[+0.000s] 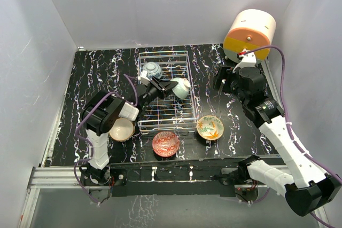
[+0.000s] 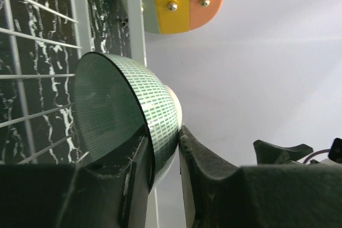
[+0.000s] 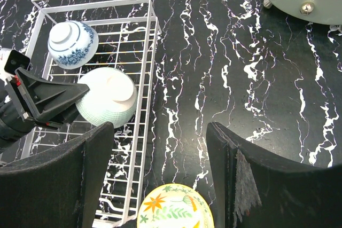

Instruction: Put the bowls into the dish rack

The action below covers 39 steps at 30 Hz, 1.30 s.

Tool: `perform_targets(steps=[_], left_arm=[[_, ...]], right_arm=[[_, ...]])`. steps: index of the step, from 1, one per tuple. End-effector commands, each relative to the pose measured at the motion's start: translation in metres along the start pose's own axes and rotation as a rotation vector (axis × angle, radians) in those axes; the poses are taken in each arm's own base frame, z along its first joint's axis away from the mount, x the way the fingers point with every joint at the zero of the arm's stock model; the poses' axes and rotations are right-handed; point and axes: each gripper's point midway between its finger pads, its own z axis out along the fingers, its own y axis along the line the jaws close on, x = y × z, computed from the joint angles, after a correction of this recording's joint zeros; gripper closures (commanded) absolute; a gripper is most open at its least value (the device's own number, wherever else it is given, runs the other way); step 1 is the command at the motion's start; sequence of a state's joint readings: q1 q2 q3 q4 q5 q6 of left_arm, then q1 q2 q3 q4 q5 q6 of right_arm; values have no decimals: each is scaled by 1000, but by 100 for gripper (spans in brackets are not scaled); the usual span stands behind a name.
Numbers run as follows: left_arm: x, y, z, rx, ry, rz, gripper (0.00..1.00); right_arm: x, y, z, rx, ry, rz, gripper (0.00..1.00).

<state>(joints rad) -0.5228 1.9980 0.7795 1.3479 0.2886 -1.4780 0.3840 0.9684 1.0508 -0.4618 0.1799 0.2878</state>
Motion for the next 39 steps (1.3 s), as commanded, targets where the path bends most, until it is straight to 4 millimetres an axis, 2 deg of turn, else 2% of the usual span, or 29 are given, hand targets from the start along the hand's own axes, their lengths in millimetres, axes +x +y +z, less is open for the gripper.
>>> perform_targets(steps=[1,4,10,18,26,35,39], left_arm=[[4,55,-16,-124,-19,-27,74],[4,61,-17,-133,-27,-35,69],[1,60,-13,-193,-25,21,61],[-6,76,-18,-404,-14,103,49],[-13,79,-24,-535,1,181,46],[-31,77,-46,-734,-11,330,43],[-32,77,-50,-750,-5,360,42]], right_arm=[[-22,4,-3,-17,-65,3,27],[-21,4,-3,-19,-61,4,27],[-22,5,-3,-21,-63,5,27],[-22,6,-2,-29,-63,8,27],[-22,7,-3,-35,-65,11,27],[-22,8,-2,-43,-64,16,27],[-22,9,-3,-52,-65,18,27]])
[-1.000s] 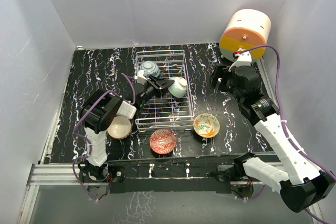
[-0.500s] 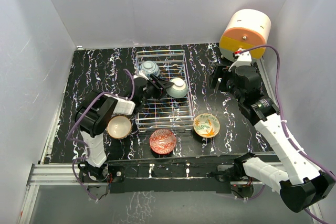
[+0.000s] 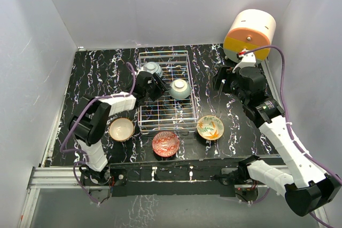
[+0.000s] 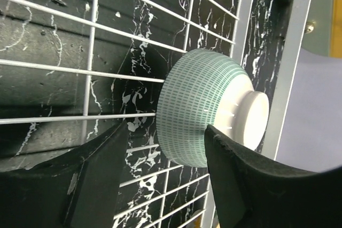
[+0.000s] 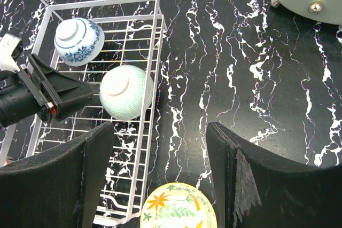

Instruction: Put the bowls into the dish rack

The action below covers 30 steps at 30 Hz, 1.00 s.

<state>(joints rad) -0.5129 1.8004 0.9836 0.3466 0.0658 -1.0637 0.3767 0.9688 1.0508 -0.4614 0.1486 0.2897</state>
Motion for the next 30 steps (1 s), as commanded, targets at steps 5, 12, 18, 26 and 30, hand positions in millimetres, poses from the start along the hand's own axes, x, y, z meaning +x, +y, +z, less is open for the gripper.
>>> perform_targets(steps=[5,12,18,26,30], left_arm=[[-6,5,-27,-92,-5,147,41],[-36,-47,-77,-44,-51,373,39],[-58,-82,-138,-11,-117,529,37],[-83,-45,-229,-180,-277,590,30],[-85,-22,-264,-230,-342,574,30]], right_arm=[[-20,14,1,-69,-45,-3,27],[-15,40,13,-202,21,-28,25],[-2,64,32,-284,94,-17,15],[22,112,56,-332,167,-70,13],[36,125,71,-324,208,-79,13]])
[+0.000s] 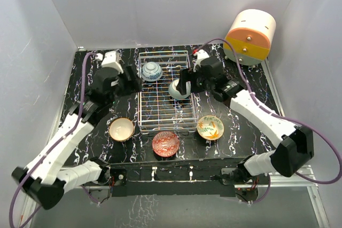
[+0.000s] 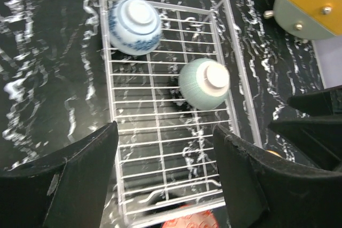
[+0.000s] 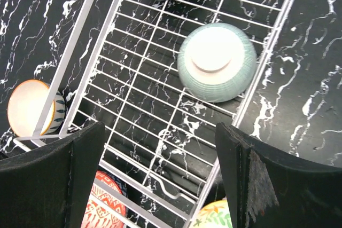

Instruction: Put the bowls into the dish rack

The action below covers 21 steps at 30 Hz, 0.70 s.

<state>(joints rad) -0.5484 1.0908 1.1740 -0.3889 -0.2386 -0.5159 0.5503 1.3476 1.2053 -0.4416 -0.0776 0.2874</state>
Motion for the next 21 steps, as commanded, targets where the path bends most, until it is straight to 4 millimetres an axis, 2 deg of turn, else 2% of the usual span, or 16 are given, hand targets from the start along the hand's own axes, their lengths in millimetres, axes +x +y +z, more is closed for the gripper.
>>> perform_targets(steps=[1,8,15,20,21], left_arm=[[15,48,-36,-159,-2,47,30],[18,64,-64,-177,-47,19,30],[33,82,-72,-228,-43,12,30],[41,88,-74,-239,-35,0,30],[42,88,-75,-237,-35,-1,30]], right_arm=[[-32,12,11,5,-85,-8,13],[-7,-1,60,69,33,3,13],[-19,-5,85,95,15,-21,13],[-17,-11,101,126,28,-27,13],[-11,-14,109,142,44,-30,14]])
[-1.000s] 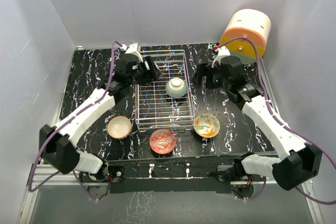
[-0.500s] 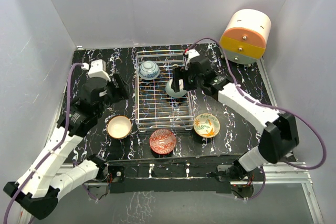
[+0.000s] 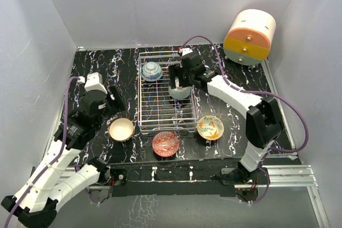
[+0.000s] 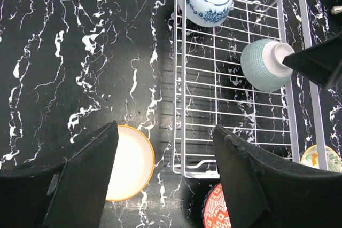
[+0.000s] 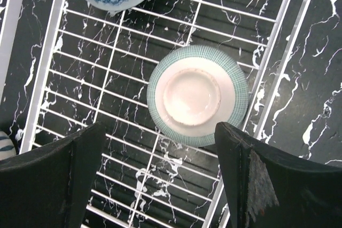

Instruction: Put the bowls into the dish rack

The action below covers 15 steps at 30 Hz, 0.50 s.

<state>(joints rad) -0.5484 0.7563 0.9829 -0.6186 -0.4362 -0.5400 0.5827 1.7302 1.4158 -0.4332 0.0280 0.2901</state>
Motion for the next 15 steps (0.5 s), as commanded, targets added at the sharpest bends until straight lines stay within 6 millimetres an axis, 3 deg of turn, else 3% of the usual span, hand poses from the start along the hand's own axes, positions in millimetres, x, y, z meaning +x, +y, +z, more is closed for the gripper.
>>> perform_targets(steps=[1,6,15], left_arm=[[5,10,-4,-27,-5,-6,30],[9,13,-3,-36,-3,-1,30],[17,15,0,-39,13,8,30]], right_arm=[[-28,0,12,38,-81,-14,14],[-23,-6,25,78,-60,-30,14],[-20,-15,32,136,-50,-50,16]])
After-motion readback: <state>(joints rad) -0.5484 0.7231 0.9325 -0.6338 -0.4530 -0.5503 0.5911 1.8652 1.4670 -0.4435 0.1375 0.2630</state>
